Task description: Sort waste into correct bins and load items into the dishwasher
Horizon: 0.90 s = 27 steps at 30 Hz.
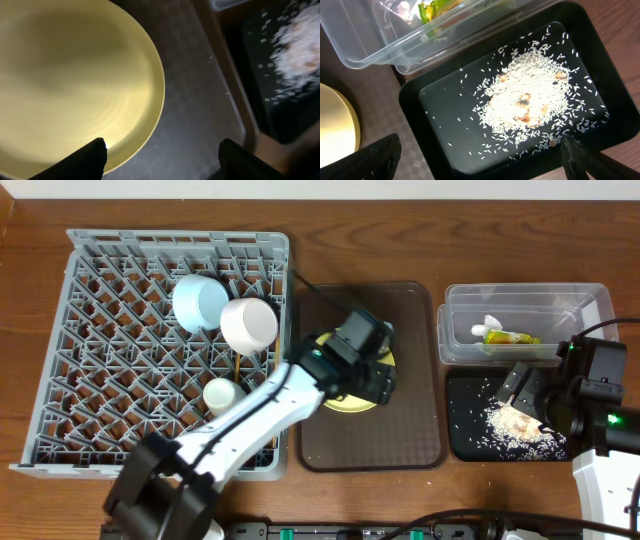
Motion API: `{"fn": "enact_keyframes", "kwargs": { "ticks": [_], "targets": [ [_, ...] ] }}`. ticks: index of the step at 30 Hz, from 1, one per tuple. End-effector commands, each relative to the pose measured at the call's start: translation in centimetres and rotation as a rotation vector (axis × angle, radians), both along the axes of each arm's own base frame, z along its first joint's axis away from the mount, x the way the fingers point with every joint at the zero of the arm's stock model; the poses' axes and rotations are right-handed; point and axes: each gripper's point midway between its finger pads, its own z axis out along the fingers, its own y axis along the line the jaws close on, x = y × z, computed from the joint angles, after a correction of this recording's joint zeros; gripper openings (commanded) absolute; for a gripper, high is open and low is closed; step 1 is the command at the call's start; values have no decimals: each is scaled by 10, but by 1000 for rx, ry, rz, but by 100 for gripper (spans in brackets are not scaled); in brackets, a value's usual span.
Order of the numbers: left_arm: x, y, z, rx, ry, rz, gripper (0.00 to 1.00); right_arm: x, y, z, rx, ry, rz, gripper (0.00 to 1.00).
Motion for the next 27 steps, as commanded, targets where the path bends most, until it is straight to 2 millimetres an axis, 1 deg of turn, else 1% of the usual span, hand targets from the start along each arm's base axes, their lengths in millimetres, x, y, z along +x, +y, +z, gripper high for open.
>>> {"fn": "enact_keyframes", "kwargs": {
  "ticks": [1, 4, 5, 6, 7, 9, 10, 12, 13, 14, 16, 18, 21, 24, 27],
  "targets": [
    [1, 5, -28, 111, -18, 6, 73, 1, -2, 4, -3, -11, -13, 99],
    [1, 9, -45, 166, -7, 40, 73, 1, -2, 4, -3, -11, -13, 99],
    [1, 10, -51, 177, 2, 51, 71, 1, -2, 4, -3, -11, -13, 99],
    [1, 11, -56, 185, 16, 60, 64, 1, -2, 4, -3, -11, -13, 99],
    [0, 11, -61, 190, 31, 76, 59, 1, -2, 4, -3, -11, -13, 99],
    [-6, 9, -71, 187, 76, 89, 52, 1, -2, 4, -3, -11, -13, 99],
    [-9, 5, -74, 180, 94, 81, 47, 1, -2, 4, -3, -11, -13, 99],
    [-12, 4, -83, 192, 108, 72, 24, 1, -2, 4, -3, -11, -13, 99],
    [-11, 5, -86, 206, 102, 75, 15, 1, -2, 4, -3, -11, -12, 99],
    [-9, 7, -89, 219, 93, 80, 8, 1, -2, 4, -3, -11, -13, 99],
    [-5, 10, -95, 239, 83, 111, 8, 1, -2, 4, -3, -11, -13, 99],
    [-3, 9, -99, 235, 87, 130, 8, 1, -2, 4, -3, -11, -13, 99],
    [-12, -1, -100, 193, 132, 129, 8, 1, -2, 4, -3, -11, -12, 99],
    [-32, -31, -93, 76, 208, 46, 8, 1, -2, 4, -3, -11, -13, 99],
    [-52, -65, -81, -51, 238, -90, 9, 1, -2, 4, -3, -11, -13, 99]
  ]
}}
